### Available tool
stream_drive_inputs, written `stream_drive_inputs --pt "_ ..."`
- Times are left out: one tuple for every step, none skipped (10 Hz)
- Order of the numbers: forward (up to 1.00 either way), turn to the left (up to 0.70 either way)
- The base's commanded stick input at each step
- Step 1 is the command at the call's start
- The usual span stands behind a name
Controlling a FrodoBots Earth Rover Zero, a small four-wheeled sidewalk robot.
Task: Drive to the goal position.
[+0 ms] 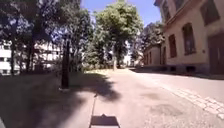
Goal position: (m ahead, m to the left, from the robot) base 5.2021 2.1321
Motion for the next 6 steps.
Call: stream_drive_inputs --pt "0.7 -0.03" --pt "0.7 -0.08" --pt "0.7 -0.12" --pt "0.7 -0.14" --pt "0.7 -0.14" --pt "0.7 -0.14"
